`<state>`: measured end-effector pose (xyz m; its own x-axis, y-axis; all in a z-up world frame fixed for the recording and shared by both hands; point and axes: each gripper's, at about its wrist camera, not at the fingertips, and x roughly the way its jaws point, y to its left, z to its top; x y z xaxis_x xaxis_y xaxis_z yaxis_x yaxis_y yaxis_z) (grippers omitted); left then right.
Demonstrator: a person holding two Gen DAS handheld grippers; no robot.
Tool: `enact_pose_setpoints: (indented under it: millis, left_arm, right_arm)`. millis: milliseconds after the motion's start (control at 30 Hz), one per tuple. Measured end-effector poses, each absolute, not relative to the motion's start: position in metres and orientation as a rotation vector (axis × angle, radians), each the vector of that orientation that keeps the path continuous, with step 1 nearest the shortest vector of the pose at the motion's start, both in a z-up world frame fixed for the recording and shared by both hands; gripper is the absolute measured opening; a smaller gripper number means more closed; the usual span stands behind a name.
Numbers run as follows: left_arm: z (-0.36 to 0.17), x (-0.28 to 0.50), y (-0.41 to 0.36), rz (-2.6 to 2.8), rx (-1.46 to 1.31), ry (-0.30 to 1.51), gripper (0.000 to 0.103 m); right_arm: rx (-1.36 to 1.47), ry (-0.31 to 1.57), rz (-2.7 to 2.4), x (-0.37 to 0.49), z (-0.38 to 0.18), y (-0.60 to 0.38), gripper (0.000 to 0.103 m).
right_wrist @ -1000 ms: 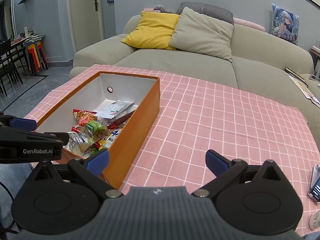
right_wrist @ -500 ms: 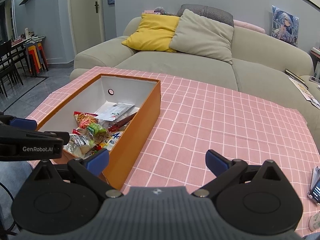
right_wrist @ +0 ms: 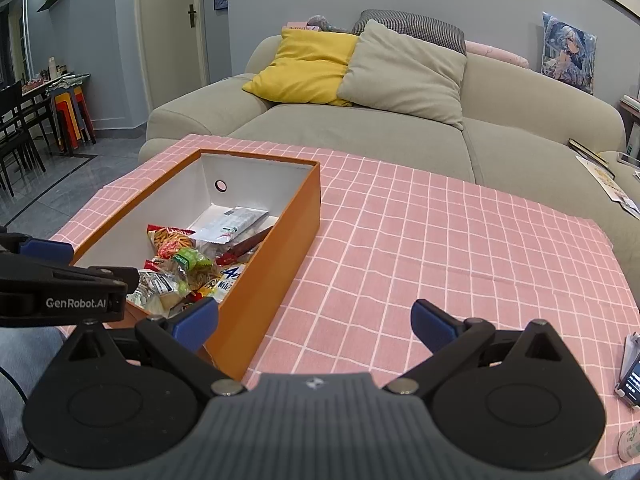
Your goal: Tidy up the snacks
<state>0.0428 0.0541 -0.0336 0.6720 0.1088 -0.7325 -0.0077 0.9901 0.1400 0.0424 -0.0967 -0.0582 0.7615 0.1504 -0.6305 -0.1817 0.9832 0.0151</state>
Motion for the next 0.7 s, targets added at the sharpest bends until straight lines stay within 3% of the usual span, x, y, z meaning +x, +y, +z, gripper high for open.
enact_pose_setpoints:
  millis: [700]
  left_arm:
    - [-0.0321,0.0427,0.0551,0.060,0.131,0.824,0.085]
  right_arm:
    - [-0.041,0.684,0.178,0.0426,-0.0582,-0.0976,0.099]
